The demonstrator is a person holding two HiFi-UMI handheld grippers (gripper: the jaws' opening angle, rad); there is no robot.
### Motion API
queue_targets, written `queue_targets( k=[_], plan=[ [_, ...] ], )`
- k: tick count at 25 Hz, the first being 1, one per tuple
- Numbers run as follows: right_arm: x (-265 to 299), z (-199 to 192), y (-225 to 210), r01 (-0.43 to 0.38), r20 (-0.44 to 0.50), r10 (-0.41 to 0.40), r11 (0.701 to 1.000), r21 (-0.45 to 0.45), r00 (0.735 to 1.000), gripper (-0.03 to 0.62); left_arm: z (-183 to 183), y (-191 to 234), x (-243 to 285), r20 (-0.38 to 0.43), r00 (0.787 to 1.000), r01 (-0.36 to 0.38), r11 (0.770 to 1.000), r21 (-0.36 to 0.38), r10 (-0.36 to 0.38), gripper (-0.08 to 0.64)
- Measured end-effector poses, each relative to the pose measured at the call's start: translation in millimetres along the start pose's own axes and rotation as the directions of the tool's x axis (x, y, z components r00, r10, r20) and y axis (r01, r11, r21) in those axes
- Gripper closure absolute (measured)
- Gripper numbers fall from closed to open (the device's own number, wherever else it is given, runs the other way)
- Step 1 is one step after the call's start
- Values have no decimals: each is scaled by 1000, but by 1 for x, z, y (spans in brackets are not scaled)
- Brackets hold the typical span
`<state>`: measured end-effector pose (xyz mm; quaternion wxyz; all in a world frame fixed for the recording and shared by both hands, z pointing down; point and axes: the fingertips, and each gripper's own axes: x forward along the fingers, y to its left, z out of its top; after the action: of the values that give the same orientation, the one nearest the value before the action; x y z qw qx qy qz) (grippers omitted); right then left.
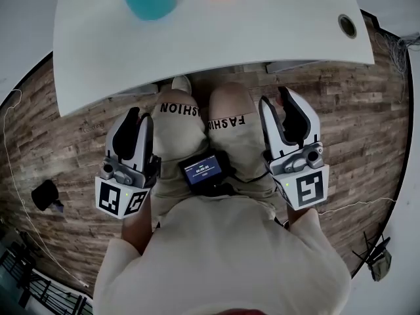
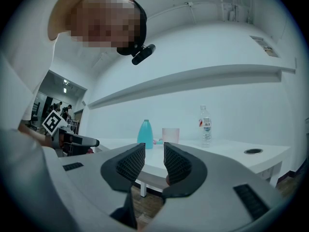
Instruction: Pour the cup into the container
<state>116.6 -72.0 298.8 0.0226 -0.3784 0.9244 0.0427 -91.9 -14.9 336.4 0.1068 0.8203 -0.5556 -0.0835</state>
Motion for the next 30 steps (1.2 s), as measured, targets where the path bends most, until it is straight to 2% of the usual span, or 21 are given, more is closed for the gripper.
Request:
queue_targets(
  k=[30],
  plan=[
    [60, 25, -23, -53, 19, 53, 998, -28, 998, 485, 39, 32, 23, 43, 997, -72, 997, 36, 70, 459]
  ],
)
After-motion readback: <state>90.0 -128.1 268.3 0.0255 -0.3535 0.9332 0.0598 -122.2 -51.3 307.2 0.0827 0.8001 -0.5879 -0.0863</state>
